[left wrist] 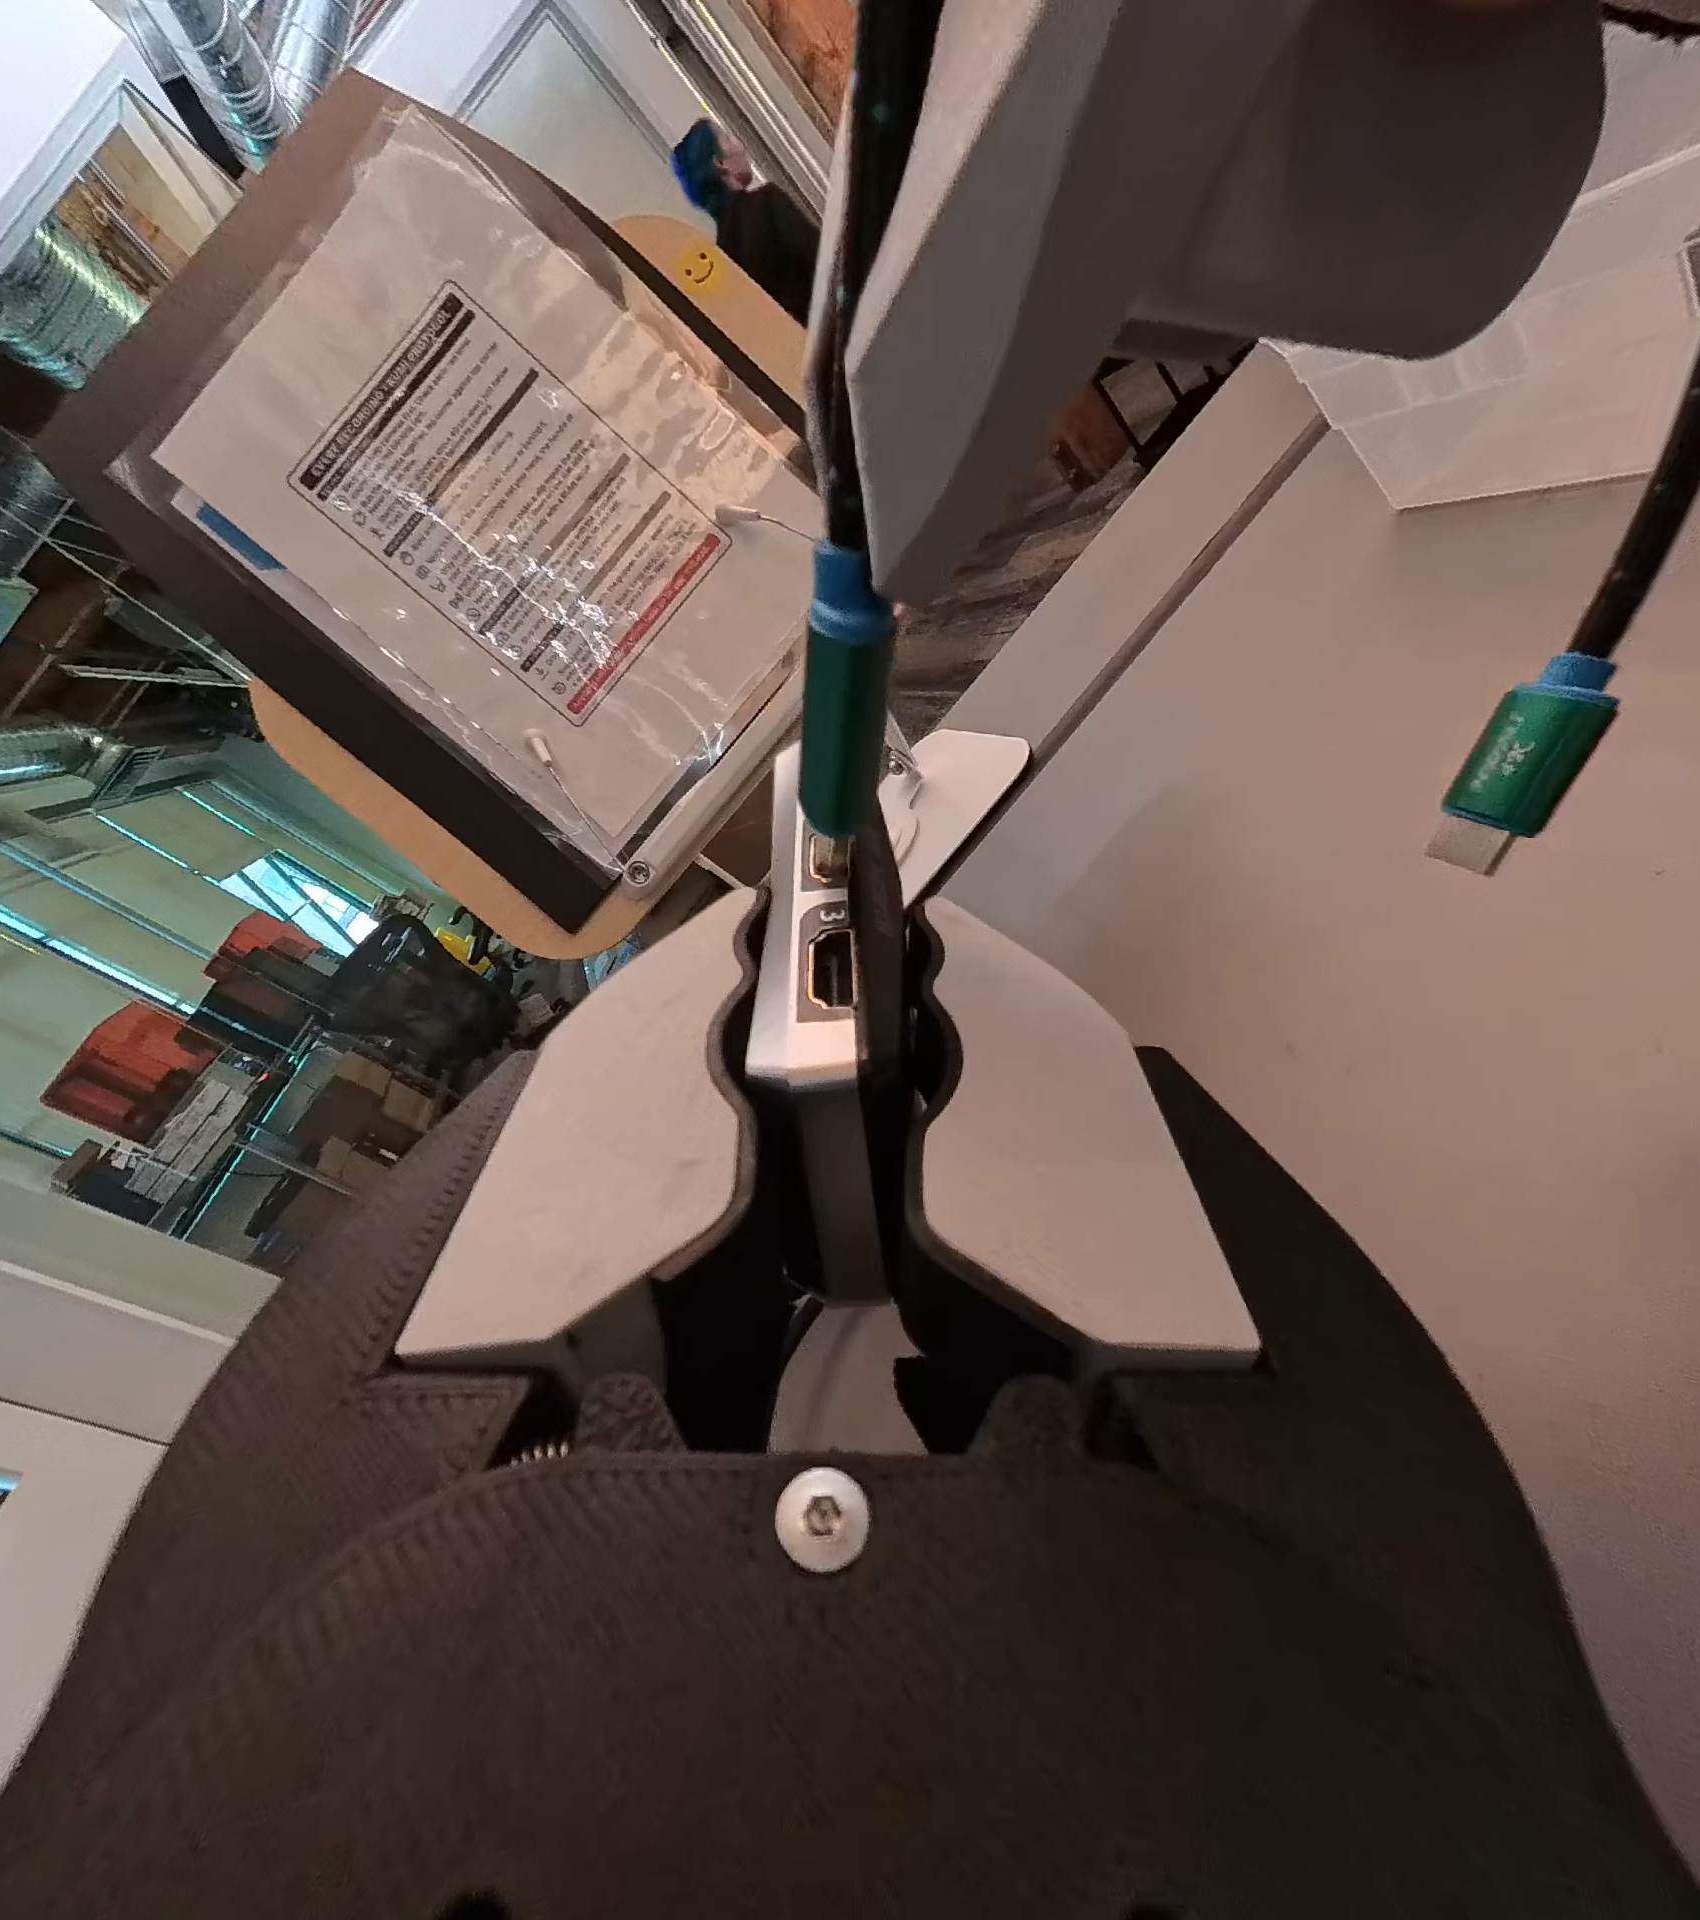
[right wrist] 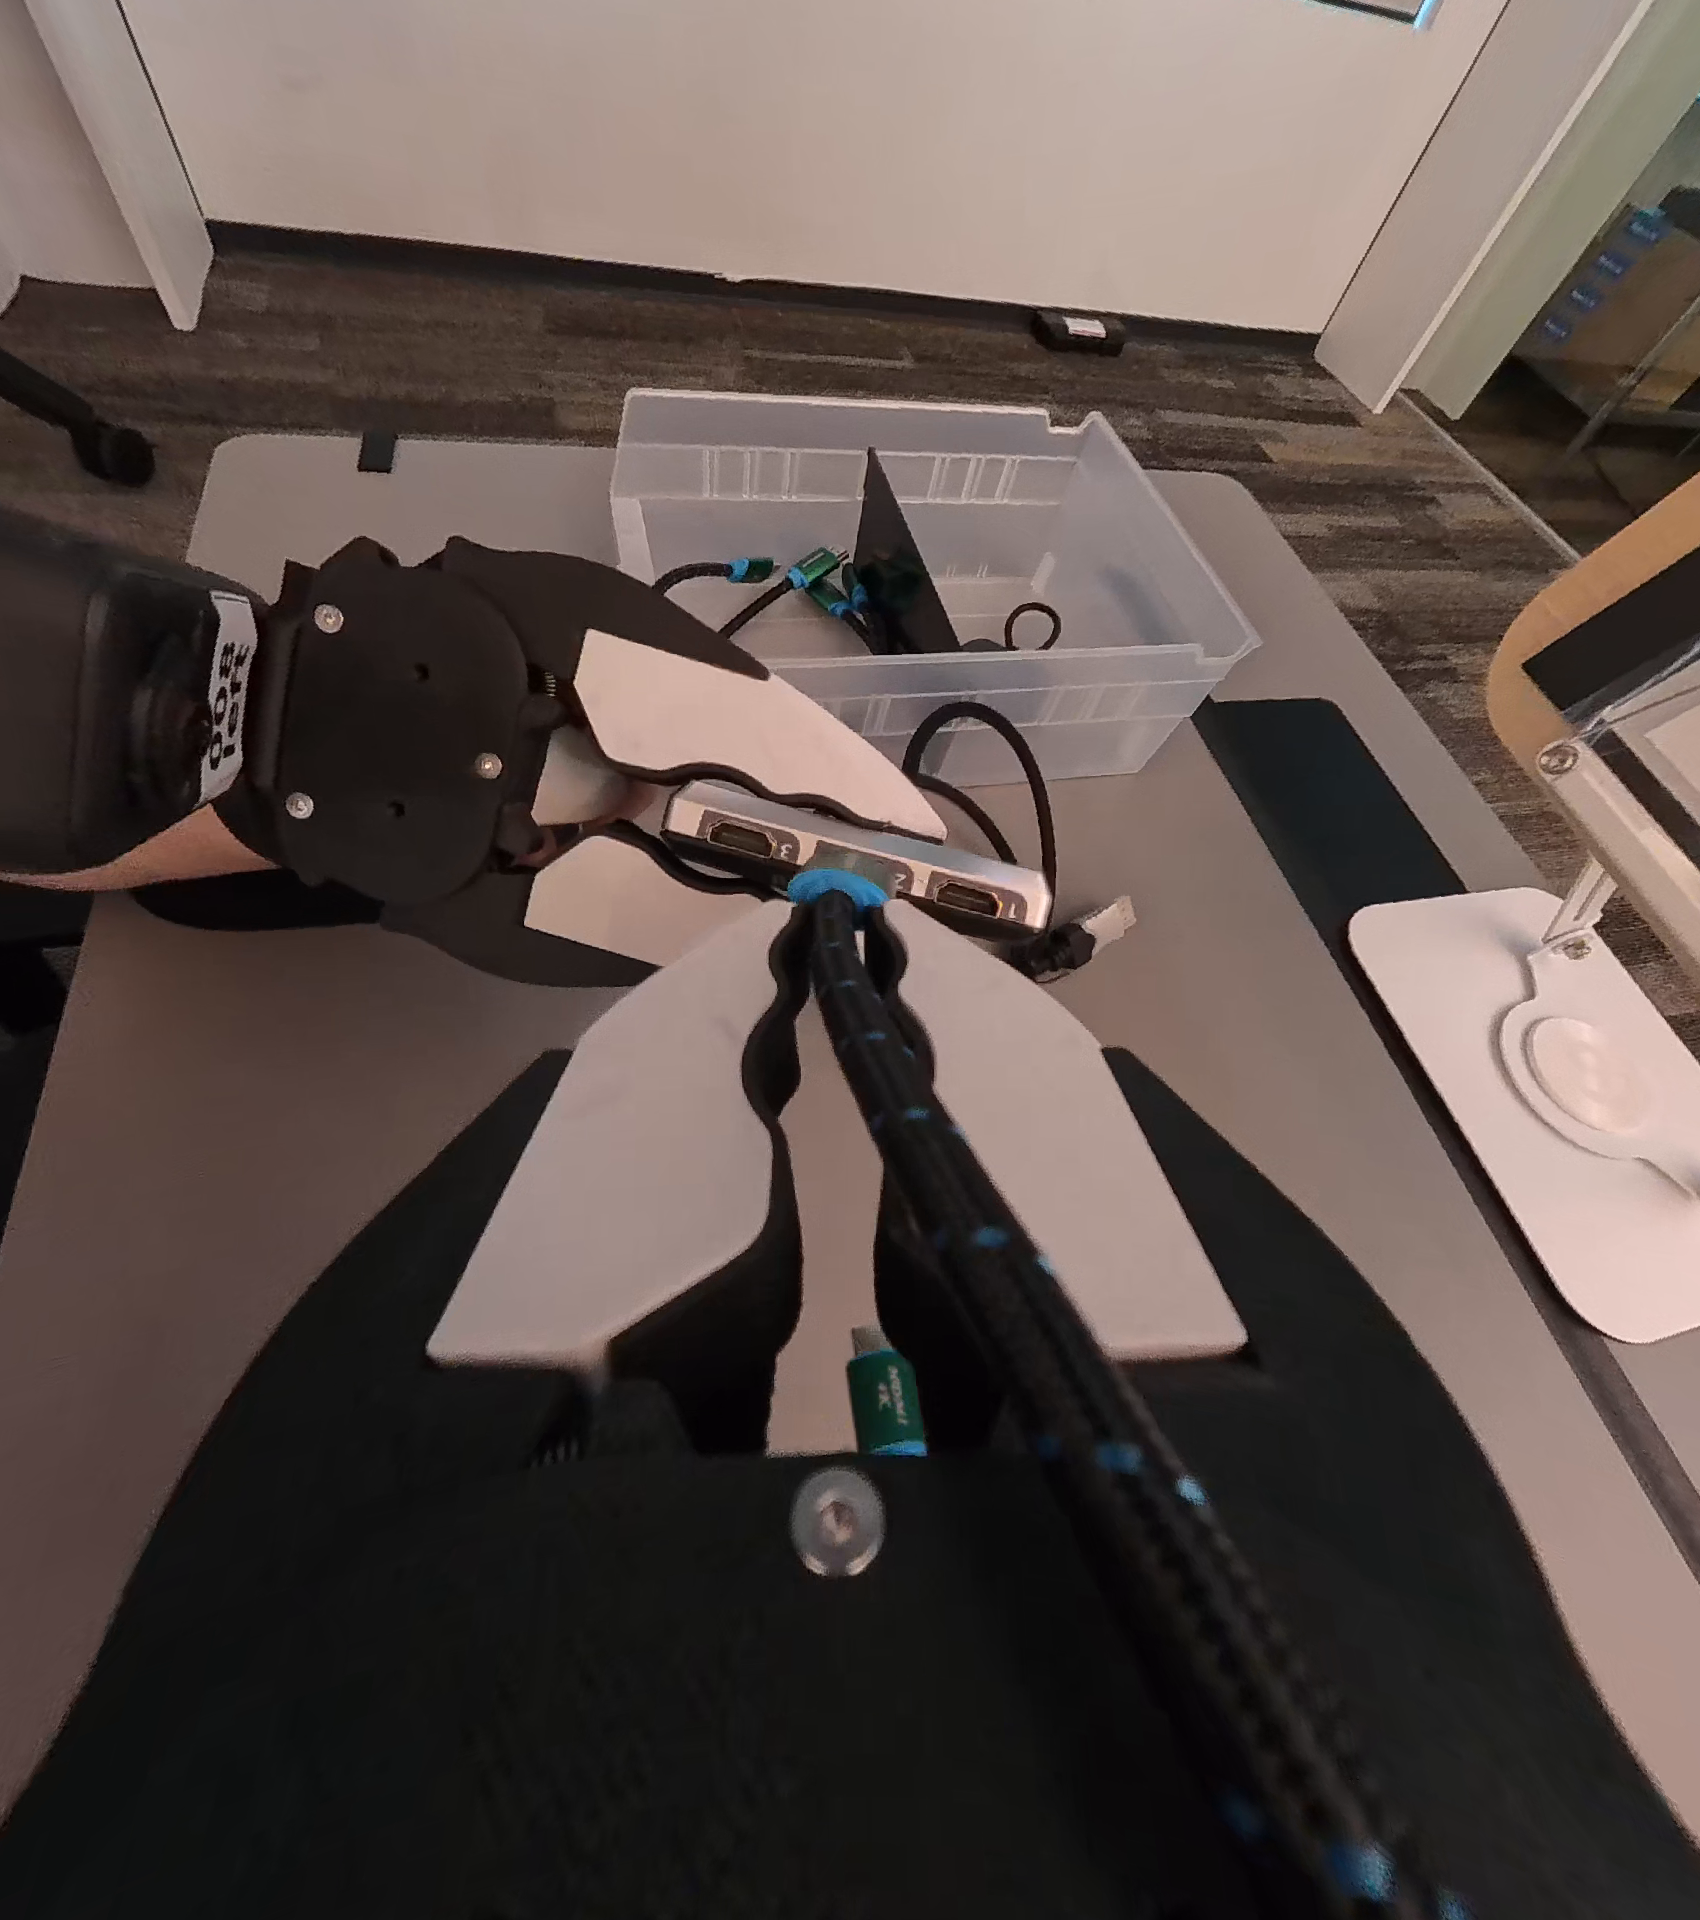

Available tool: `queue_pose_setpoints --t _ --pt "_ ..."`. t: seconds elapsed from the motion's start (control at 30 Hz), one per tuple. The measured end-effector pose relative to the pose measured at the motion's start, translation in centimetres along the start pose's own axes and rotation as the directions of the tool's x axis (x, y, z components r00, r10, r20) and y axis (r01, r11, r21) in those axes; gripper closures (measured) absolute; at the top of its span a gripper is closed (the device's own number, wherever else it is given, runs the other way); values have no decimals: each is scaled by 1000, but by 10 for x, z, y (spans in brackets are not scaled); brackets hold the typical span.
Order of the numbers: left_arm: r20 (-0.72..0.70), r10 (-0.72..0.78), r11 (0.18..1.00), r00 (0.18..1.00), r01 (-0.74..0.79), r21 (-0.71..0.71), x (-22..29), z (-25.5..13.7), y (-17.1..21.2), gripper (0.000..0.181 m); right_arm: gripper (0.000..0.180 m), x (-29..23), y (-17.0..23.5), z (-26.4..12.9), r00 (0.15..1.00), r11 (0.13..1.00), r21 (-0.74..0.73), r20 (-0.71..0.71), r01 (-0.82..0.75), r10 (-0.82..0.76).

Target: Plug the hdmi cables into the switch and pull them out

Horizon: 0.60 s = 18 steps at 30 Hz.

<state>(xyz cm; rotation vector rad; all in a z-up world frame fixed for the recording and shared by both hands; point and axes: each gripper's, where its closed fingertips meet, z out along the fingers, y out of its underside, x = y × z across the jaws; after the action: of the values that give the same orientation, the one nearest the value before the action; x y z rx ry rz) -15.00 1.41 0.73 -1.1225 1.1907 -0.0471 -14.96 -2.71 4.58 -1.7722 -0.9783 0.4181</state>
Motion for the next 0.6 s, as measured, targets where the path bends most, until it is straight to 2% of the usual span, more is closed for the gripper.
queue_pose_setpoints --t 0.6 --pt "-21 108 994 994 -109 -30 10 1 0 158 169 0 13 1 995 998 -36 80 -49 52"
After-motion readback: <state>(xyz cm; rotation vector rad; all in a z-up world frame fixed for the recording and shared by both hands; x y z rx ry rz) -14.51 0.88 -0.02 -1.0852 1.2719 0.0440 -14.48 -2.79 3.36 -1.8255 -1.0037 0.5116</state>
